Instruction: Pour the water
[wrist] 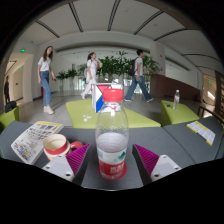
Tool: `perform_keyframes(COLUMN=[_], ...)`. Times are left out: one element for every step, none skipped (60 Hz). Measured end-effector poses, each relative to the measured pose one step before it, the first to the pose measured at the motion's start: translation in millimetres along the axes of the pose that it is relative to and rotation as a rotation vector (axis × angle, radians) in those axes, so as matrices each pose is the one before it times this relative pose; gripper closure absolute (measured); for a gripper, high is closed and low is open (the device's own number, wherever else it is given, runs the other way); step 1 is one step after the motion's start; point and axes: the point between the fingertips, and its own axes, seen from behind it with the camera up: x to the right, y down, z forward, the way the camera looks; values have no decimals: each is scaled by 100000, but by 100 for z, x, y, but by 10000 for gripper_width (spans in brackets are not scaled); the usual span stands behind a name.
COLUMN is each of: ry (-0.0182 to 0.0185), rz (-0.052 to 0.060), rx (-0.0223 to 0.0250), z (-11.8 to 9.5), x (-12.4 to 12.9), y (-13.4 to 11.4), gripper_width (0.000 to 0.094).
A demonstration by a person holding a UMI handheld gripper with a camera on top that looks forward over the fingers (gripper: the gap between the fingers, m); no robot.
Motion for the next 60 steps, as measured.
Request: perform_keyframes(ry=[556, 366, 288, 333, 121, 18, 85, 113, 274, 164, 126, 59, -46, -105, -317, -422, -51, 214, 475, 483, 396, 383, 450, 639, 513, 350, 317, 255, 163, -97, -86, -149, -175, -211, -227, -254, -320, -6, 158, 232, 31, -176, -158, -81, 52, -110, -300, -339, -179, -86, -85, -86, -81, -167, 5, -25, -20, -107, -159, -108], rz=[-252, -194, -99, -188, -304, -403, -342, -177, -71, -139, -182, 19, 177, 170, -25, -189, 20, 254, 243, -50, -351, -376, -131, -5, -101, -320, -387, -247, -101, -104, -87, -75, -12, 15, -57, -220, -310, -169, 77, 258, 145, -48, -21, 260, 392, 216, 55, -11, 97, 159, 87, 13, 62, 128, 74, 110, 95, -9, -104, -189], rx=[-477, -202, 26, 25, -10, -188, -316, -257, -384, -436, -491, -358, -265, -302, -378, -371, -33, -33, -228, -359, -221, 0, 218, 339, 241, 119, 17, 87, 77, -325, -28, -58, 27, -51, -287, -399, -351, -154, 8, 19, -82, -134, -102, 103, 100, 75, 142, 194, 201, 158, 5, 17, 97, 182, 209, 227, 133, 74, 30, 54], z=[-571, -665, -728, -809, -820, -847, -905, -184, -1098, -951, -947, -1033, -1021, -1070, -1092, -854, -1300, -1090, -1101, -1141, -1139, -1146, -1123, -1146, -1148, -1131, -1123, -1103, -1056, -530, -1281, -954, -901, -833, -850, -758, -637, -907, -730, -723, -629, -707, -694, -516, -602, -707, -535, -502, -485, -501, -464, -423, -431, -173, -582, -245, -282, -303, -287, -286], x=[-26, -44, -99, -64, -118, -124, -133, 167, -146, -51, -56, -143, -112, -186, -194, -106, -281, -120, -28, -39, -30, -2, 119, 78, 43, 14, 25, 35, -2, 151, -203, -107, -91, -76, -112, -128, 95, -59, -29, 28, -43, -79, -60, 150, -48, -11, -87, -85, -66, -53, -66, -46, -19, 37, -82, -36, -35, -57, -58, -56], y=[-3, -70, -153, -109, -104, -59, -11, 162, 21, 13, 91, 71, 75, 117, 141, 129, 140, 132, 164, 199, 193, 147, 162, 161, 138, 213, 210, 230, 234, -120, 396, 236, 217, 264, 267, 281, 192, 246, 162, 153, 175, 179, 161, 82, 120, 124, 105, 37, 47, 52, 72, 72, 59, -85, 55, -3, 42, 53, 50, 43], gripper_width=[99, 85, 72, 67, 72, 75, 80, 82, 84, 84, 80, 79, 80, 79, 79, 79, 82, 79, 79, 79, 78, 79, 78, 80, 79, 79, 77, 79, 76, 76, 77, 77, 76, 76, 76, 80, 81, 79, 79, 80, 80, 81, 82, 77, 79, 79, 80, 79, 78, 78, 79, 79, 80, 78, 79, 79, 81, 77, 82, 83])
